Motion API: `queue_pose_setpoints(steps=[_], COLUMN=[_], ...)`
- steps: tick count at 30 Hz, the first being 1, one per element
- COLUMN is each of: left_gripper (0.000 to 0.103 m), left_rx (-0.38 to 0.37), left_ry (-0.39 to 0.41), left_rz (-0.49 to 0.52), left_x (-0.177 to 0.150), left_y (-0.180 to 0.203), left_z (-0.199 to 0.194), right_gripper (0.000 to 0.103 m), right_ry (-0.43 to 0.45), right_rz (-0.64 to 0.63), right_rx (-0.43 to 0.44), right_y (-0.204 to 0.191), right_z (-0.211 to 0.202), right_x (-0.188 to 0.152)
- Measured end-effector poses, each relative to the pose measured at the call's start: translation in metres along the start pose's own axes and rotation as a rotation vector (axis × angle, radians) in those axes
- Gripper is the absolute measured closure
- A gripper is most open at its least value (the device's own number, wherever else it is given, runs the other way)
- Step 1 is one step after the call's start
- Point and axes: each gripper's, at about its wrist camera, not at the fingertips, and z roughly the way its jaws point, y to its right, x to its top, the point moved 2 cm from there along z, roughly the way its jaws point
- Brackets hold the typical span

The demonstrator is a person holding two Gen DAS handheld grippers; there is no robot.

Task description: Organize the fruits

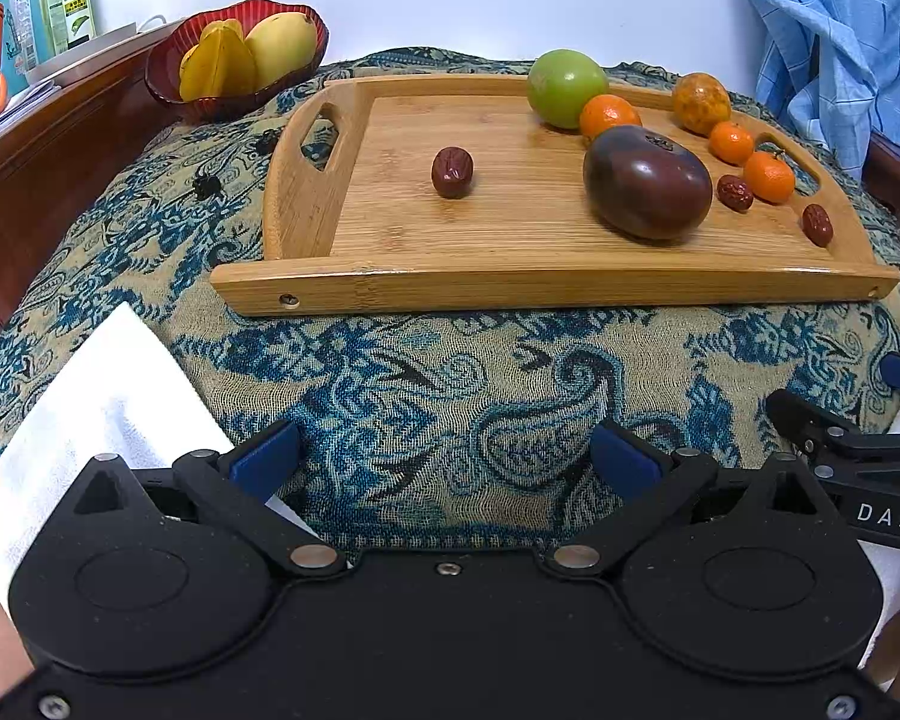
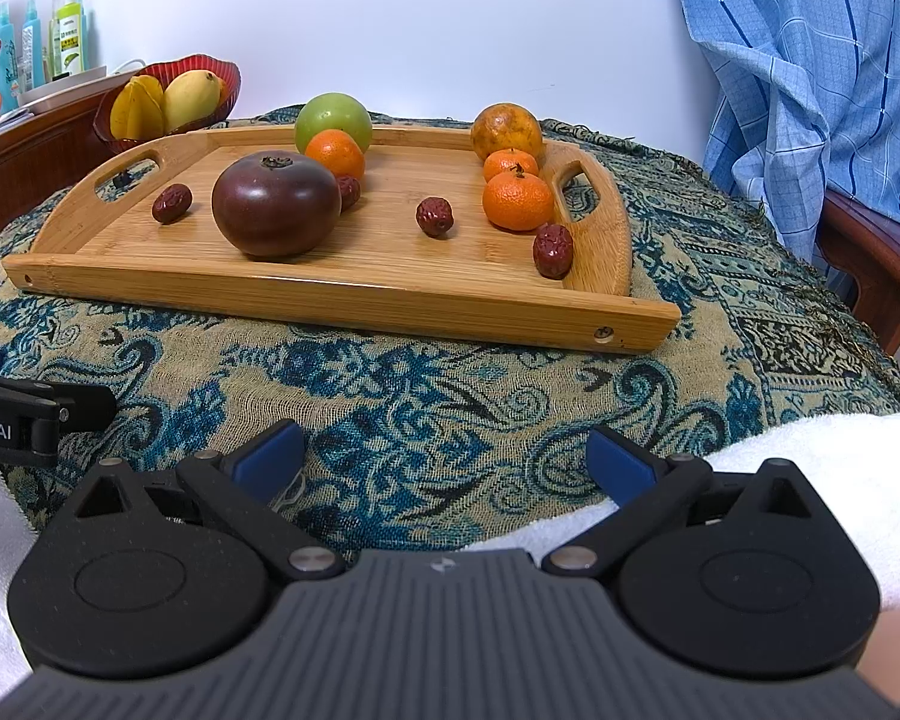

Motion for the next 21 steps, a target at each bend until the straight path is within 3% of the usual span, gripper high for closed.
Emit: queue_pose_setpoints(steps=[21], left_gripper=[0.0], left_rx=[0.001], left_ry=[0.01], left_rz=[0.004], left_x=[-0.0003], left_y=[0.0002], left_z=[-0.0006], right_gripper=[0.0], right_ry=[0.003], right_rz=[-0.001], right_rx=[0.0], right_y=[-0.0001], right_z=[-0.0008], right_x=[0.0])
